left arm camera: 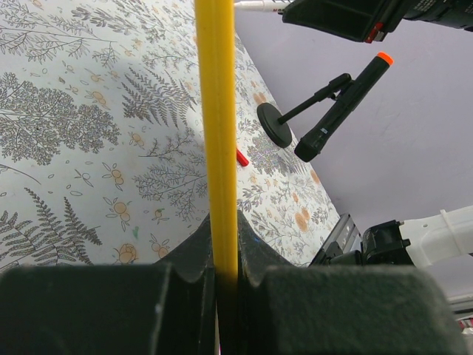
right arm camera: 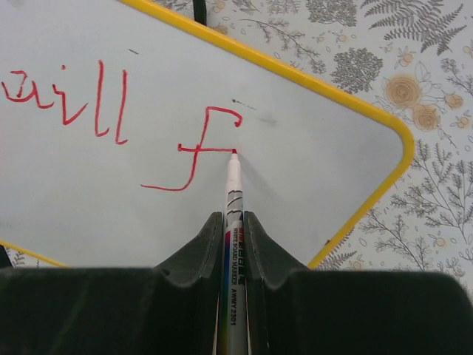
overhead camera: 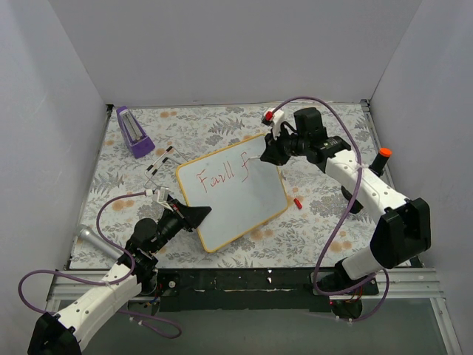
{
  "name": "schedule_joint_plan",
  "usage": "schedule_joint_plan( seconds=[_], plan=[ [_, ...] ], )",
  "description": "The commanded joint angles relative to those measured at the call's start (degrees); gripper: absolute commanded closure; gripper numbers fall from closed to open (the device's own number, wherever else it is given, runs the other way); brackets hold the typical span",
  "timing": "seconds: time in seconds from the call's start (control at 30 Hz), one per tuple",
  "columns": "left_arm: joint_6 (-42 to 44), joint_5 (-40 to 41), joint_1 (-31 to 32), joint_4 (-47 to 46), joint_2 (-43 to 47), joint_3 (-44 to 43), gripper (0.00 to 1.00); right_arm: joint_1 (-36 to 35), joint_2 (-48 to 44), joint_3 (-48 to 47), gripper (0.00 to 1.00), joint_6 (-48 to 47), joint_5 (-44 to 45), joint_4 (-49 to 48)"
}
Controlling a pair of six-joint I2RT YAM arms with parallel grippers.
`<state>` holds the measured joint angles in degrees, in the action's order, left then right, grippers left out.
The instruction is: Write a sentence on the whiteboard
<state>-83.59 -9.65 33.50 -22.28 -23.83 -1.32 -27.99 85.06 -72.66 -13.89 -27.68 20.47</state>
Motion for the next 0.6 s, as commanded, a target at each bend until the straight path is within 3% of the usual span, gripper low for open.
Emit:
schedule_joint_plan(
  seconds=[0.0, 0.17, 0.57],
  plan=[
    [1.7, -1.6, 0.2, -7.9, 1.3, -1.3, 1.0, 1.7, 0.7, -3.1, 0.99, 0.3, -0.1, -1.0],
    [1.7, -1.5, 0.2, -7.5, 1.6, -1.3, 1.0, 2.0, -4.5, -0.2, 0.99, -0.8, -9.1, -3.2],
    [1.8, -1.6, 0.2, -6.9, 2.2, -1.6, 1.0, 4.1, -8.0, 3.5, 0.99, -0.9, -9.8, -3.9]
  ],
)
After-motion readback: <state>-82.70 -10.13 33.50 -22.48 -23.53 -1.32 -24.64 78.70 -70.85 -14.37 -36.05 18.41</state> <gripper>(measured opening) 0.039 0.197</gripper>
